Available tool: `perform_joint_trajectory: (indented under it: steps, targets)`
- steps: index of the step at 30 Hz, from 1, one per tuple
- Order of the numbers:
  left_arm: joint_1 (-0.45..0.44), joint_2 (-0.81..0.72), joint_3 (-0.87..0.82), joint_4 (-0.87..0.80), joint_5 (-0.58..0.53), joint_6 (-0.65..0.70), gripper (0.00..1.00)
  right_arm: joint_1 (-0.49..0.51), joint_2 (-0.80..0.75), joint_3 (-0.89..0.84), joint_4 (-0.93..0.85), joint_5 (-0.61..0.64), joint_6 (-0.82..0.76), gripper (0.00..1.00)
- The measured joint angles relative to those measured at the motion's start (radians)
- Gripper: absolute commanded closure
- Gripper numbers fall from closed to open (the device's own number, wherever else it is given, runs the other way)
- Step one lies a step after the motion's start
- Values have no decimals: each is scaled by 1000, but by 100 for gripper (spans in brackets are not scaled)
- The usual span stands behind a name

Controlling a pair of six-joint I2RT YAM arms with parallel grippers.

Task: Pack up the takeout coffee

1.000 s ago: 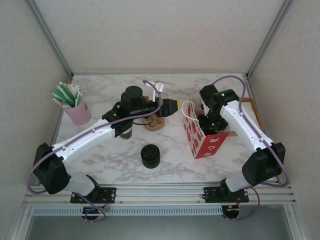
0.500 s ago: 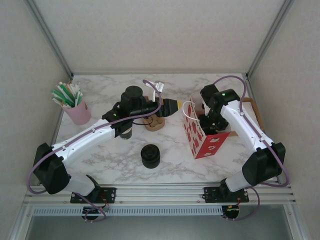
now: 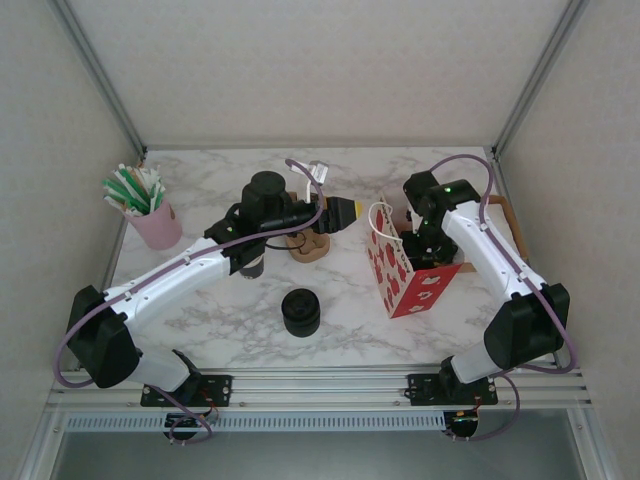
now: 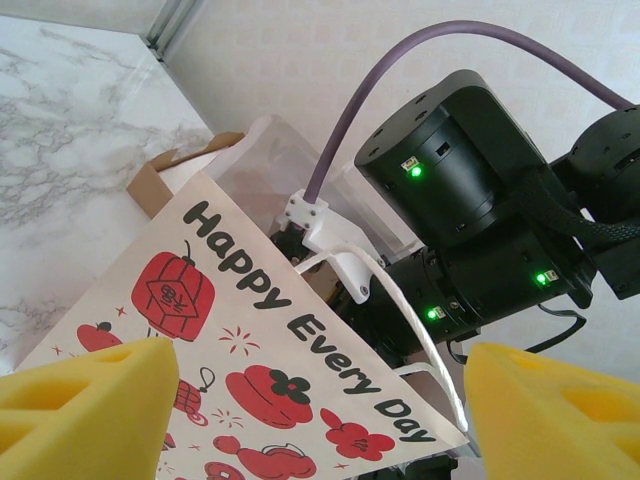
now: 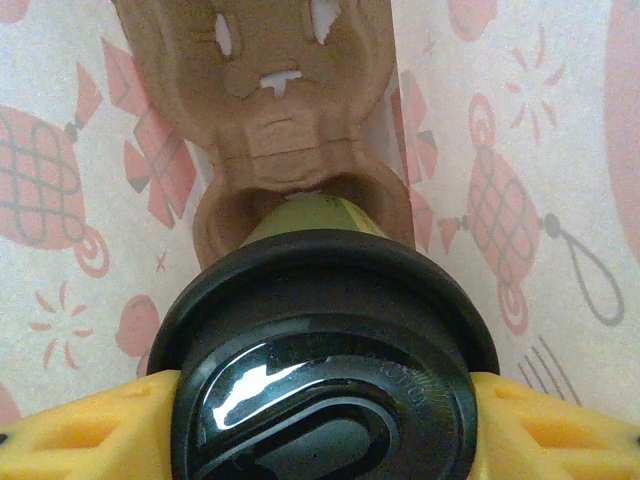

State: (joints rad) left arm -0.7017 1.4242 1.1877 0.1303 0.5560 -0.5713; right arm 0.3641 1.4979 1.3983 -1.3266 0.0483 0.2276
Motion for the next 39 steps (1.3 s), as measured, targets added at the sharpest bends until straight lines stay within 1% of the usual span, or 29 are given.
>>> perform_joint_trajectory:
  steps: [39]
  targets:
    - [0,12,14,0,-3,0,25,0,4,0,0,0,0,36]
